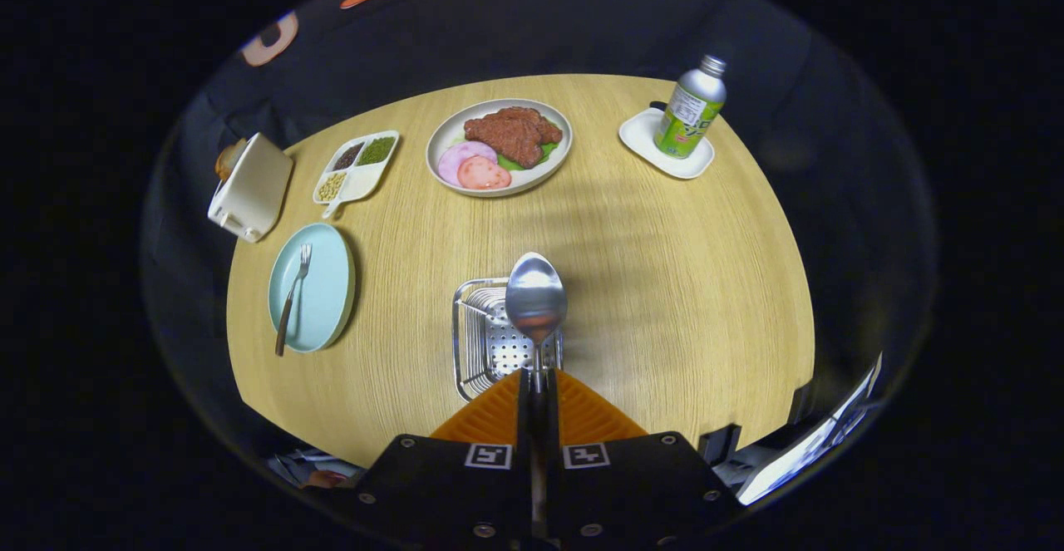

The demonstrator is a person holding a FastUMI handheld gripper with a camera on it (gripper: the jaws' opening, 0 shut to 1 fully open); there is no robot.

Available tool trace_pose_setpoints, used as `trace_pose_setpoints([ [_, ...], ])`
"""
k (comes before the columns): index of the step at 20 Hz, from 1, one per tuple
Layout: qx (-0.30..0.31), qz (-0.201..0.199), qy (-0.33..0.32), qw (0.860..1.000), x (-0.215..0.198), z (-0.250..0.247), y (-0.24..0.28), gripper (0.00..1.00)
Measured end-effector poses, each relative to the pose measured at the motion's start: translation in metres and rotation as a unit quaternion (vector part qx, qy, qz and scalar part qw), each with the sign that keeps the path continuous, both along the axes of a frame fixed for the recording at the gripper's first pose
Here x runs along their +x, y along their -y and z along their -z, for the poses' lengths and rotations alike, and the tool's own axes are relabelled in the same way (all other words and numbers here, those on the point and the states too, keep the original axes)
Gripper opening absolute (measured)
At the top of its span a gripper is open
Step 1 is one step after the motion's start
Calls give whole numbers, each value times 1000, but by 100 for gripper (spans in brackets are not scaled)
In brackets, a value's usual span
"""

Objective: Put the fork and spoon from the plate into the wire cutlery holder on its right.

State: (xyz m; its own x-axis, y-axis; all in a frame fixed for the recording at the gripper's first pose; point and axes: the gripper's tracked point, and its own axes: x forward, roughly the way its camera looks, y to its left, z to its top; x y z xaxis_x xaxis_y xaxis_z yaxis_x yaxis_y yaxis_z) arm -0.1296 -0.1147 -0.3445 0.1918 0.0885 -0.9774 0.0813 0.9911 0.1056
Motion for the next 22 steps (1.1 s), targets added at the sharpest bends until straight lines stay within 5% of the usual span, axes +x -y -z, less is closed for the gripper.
trace_pose_setpoints([
  [15, 43, -5, 11, 999, -3, -1, 1, 11],
  [20, 91, 11, 105, 990, 32, -32, -13, 15],
  [22, 100, 20, 164, 981, 53, -52, -19, 26],
])
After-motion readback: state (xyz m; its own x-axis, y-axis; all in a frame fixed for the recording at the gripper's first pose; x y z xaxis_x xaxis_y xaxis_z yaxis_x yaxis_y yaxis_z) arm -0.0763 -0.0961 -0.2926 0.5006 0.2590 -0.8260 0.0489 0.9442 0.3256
